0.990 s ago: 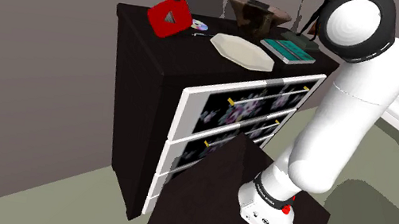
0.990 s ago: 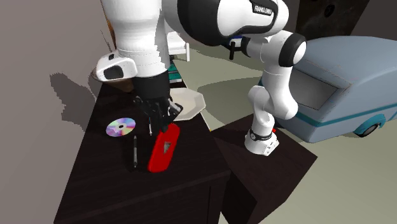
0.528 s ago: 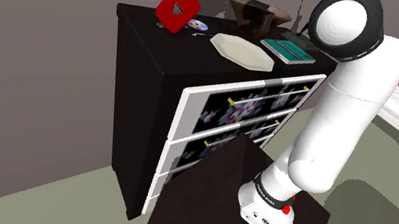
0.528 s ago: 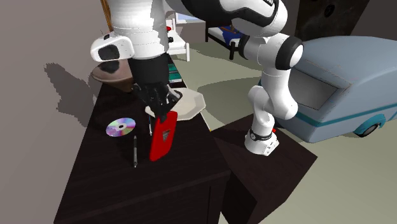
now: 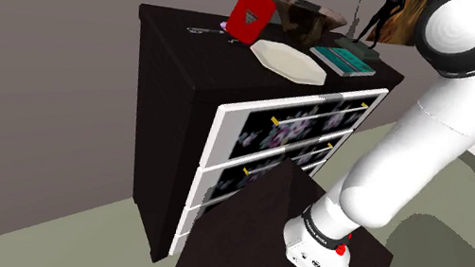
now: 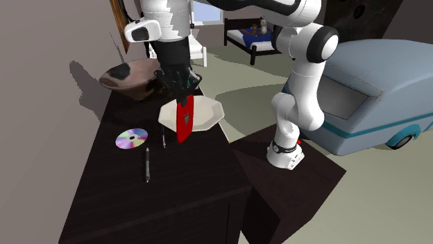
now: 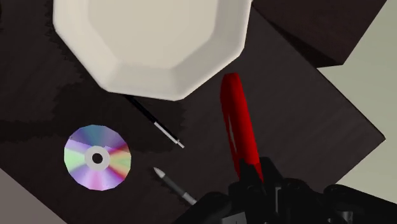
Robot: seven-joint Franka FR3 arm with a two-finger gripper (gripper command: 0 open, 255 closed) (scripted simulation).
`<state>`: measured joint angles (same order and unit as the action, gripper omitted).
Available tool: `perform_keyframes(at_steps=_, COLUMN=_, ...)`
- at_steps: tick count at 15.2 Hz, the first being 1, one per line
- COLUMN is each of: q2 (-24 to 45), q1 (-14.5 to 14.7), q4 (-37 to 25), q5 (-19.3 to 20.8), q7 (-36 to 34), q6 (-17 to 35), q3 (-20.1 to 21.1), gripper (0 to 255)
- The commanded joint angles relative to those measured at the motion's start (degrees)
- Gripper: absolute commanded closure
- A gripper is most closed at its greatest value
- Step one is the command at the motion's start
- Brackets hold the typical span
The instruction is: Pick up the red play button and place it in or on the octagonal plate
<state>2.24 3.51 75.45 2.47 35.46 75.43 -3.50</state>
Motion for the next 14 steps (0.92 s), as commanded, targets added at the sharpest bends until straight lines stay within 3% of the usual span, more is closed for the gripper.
perform_keyframes(at_steps=1, q2=-2.3, q1=-1.1, q4=1.9, q5=0.2, q7=2.3, q6=-0.3, q3=-1.0, gripper=255)
perform_keyframes(at_steps=14, q2=-11.7, q1=-8.5, q4=9.0, q5=3.0, q7=19.2, q6=-1.5, q3=-9.9, gripper=255)
